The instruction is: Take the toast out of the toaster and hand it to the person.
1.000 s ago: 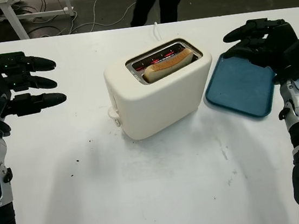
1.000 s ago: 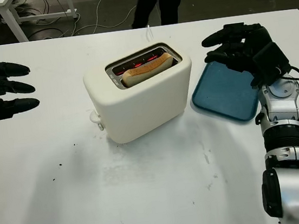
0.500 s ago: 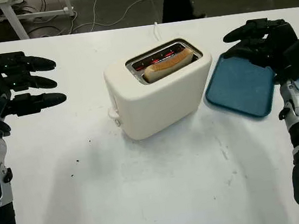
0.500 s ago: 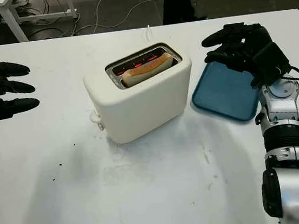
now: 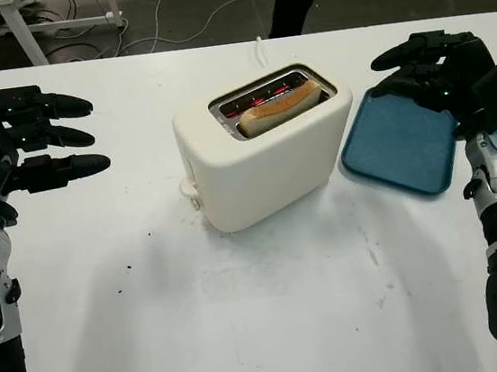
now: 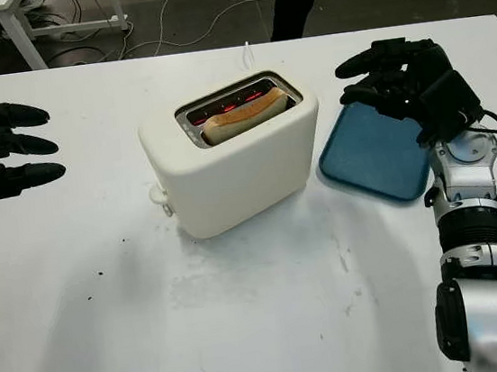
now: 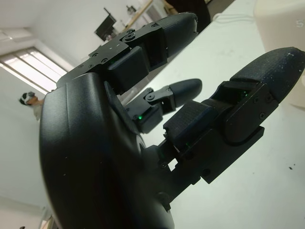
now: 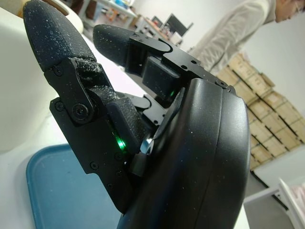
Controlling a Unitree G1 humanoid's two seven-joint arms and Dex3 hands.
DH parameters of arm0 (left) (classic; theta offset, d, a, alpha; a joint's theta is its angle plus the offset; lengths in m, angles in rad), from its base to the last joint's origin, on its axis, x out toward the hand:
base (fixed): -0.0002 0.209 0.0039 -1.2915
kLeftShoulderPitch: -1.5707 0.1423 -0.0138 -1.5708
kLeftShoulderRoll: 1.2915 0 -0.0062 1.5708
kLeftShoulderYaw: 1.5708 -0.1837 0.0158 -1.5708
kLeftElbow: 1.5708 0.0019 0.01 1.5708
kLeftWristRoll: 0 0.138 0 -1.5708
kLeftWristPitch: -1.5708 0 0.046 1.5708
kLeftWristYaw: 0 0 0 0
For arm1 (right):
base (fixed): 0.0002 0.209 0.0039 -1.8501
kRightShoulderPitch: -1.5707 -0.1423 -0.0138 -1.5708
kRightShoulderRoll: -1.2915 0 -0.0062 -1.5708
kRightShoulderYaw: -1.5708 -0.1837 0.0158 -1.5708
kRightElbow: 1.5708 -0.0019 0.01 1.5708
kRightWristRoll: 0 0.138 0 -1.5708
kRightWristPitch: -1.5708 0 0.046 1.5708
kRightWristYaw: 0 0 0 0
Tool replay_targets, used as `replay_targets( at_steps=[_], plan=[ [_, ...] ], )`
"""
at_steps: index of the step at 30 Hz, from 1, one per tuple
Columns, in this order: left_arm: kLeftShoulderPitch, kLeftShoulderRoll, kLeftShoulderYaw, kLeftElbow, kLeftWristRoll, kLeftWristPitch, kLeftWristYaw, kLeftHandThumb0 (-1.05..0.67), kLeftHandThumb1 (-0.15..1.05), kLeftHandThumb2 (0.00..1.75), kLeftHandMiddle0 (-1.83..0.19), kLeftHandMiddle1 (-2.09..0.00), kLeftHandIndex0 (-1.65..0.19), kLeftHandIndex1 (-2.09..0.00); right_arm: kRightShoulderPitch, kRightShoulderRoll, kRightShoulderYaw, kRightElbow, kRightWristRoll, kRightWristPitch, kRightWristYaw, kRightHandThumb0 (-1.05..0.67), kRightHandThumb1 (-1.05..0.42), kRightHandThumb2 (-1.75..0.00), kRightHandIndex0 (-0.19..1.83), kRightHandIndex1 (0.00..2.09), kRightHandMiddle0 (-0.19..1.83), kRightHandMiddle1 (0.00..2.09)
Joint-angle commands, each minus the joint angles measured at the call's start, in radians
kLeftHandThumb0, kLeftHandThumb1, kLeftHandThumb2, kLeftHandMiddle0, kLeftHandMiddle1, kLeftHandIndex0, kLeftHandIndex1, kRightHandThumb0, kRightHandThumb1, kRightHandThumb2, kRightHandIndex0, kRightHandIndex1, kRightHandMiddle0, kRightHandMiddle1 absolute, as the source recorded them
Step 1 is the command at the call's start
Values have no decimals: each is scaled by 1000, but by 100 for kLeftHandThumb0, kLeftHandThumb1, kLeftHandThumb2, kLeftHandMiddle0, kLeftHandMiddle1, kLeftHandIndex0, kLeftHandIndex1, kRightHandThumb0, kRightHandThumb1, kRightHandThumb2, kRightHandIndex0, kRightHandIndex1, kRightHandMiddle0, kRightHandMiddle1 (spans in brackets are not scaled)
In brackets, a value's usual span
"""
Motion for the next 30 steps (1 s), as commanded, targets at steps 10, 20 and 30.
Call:
replay_targets(
  at_steps=[10, 20, 30],
  plan=[
    [7, 4, 3, -9, 1, -7, 5, -100, 35, 0, -118, -47, -113, -36, -3, 1, -1, -5, 8, 2, -5, -105, -79, 0, 110, 70, 117, 42],
    [8, 4, 5, -13, 1, 0, 7, -101, 34, 0, -118, -47, -113, -36, -2, 2, -3, -3, 10, -3, -4, -105, -79, 0, 110, 70, 117, 42],
    [7, 5, 5, 0, 3, -16, 5, -102, 35, 1, -118, -48, -113, -36, -2, 2, -4, -7, 17, 13, 7, -105, -78, 0, 110, 69, 117, 41]
  ],
)
